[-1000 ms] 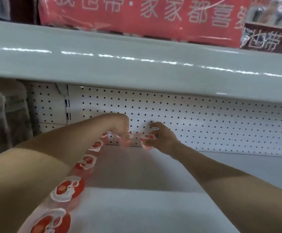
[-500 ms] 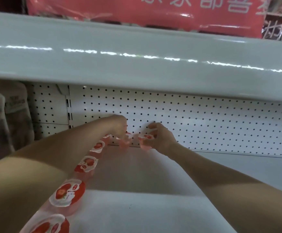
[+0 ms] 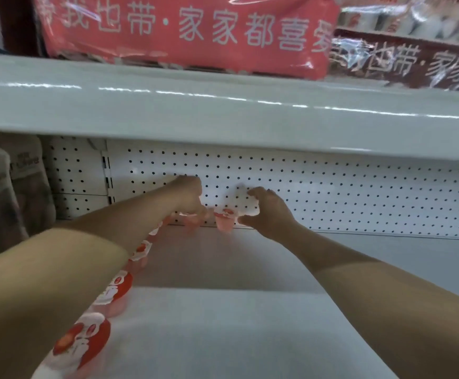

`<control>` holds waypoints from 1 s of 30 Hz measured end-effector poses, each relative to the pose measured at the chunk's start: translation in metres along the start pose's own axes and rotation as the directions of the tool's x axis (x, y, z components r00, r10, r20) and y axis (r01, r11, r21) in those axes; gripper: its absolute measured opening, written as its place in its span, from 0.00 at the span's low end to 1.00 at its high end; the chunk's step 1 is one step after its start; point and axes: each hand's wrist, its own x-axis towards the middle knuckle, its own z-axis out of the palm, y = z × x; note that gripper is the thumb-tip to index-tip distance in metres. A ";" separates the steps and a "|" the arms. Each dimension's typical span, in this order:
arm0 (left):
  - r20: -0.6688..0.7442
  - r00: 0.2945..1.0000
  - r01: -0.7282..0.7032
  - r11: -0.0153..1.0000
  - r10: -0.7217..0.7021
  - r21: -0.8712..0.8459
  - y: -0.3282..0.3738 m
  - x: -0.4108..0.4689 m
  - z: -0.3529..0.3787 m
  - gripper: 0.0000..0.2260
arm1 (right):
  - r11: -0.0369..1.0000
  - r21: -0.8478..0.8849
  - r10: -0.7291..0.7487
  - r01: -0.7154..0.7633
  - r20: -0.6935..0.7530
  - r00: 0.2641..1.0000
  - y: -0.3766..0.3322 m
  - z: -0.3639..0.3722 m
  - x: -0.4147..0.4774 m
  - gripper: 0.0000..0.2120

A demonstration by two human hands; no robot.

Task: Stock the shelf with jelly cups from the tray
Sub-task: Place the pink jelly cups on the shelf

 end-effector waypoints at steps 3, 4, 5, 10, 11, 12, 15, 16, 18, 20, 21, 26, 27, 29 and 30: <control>-0.063 0.996 -0.063 0.995 0.058 -0.077 0.032 -0.026 -0.005 0.23 | 0.998 -0.063 0.013 -0.015 -0.042 0.999 0.020 -0.029 -0.027 0.33; -0.082 0.994 -0.076 0.992 0.068 -0.101 0.045 -0.036 -0.006 0.24 | 0.997 -0.074 0.019 -0.023 -0.052 0.998 0.029 -0.040 -0.038 0.32; -0.105 0.991 -0.090 0.989 0.078 -0.116 0.060 -0.046 -0.006 0.25 | 0.996 -0.081 0.027 -0.032 -0.062 0.998 0.038 -0.052 -0.050 0.31; -0.171 0.978 -0.147 0.978 0.121 -0.149 0.156 -0.098 -0.003 0.27 | 0.988 -0.105 0.100 -0.113 -0.128 0.987 0.090 -0.127 -0.120 0.27; -0.176 0.978 -0.144 0.977 0.116 -0.156 0.181 -0.110 -0.002 0.28 | 0.986 -0.103 0.112 -0.127 -0.146 0.983 0.103 -0.144 -0.137 0.26; -0.181 0.978 -0.136 0.976 0.105 -0.168 0.206 -0.123 0.001 0.28 | 0.985 -0.097 0.122 -0.140 -0.170 0.978 0.117 -0.160 -0.156 0.26; -0.223 0.968 -0.162 0.963 0.113 -0.216 0.283 -0.162 0.016 0.29 | 0.978 -0.107 0.149 -0.178 -0.236 0.960 0.161 -0.209 -0.218 0.26; -0.242 0.962 -0.188 0.953 0.130 -0.237 0.307 -0.175 0.024 0.29 | 0.974 -0.111 0.164 -0.196 -0.246 0.955 0.176 -0.225 -0.240 0.26; -0.257 0.954 -0.226 0.935 0.156 -0.272 0.355 -0.203 0.040 0.29 | 0.966 -0.124 0.190 -0.227 -0.259 0.947 0.207 -0.256 -0.284 0.26; -0.246 0.953 -0.245 0.928 0.177 -0.282 0.402 -0.230 0.057 0.29 | 0.954 -0.144 0.218 -0.264 -0.274 0.937 0.237 -0.284 -0.326 0.27; -0.236 0.952 -0.257 0.925 0.193 -0.281 0.424 -0.242 0.065 0.29 | 0.947 -0.150 0.234 -0.284 -0.284 0.930 0.251 -0.297 -0.347 0.27; -0.189 0.939 -0.331 0.906 0.288 -0.263 0.520 -0.292 0.108 0.29 | 0.905 -0.176 0.323 -0.388 -0.313 0.893 0.318 -0.343 -0.439 0.26; -0.179 0.936 -0.344 0.901 0.304 -0.264 0.536 -0.299 0.116 0.29 | 0.891 -0.175 0.353 -0.419 -0.315 0.881 0.331 -0.350 -0.454 0.26; -0.152 0.928 -0.371 0.891 0.341 -0.262 0.567 -0.312 0.133 0.29 | 0.864 -0.169 0.406 -0.475 -0.325 0.854 0.356 -0.360 -0.480 0.27; -0.139 0.921 -0.388 0.884 0.363 -0.260 0.582 -0.317 0.143 0.28 | 0.850 -0.168 0.427 -0.499 -0.334 0.840 0.370 -0.362 -0.493 0.29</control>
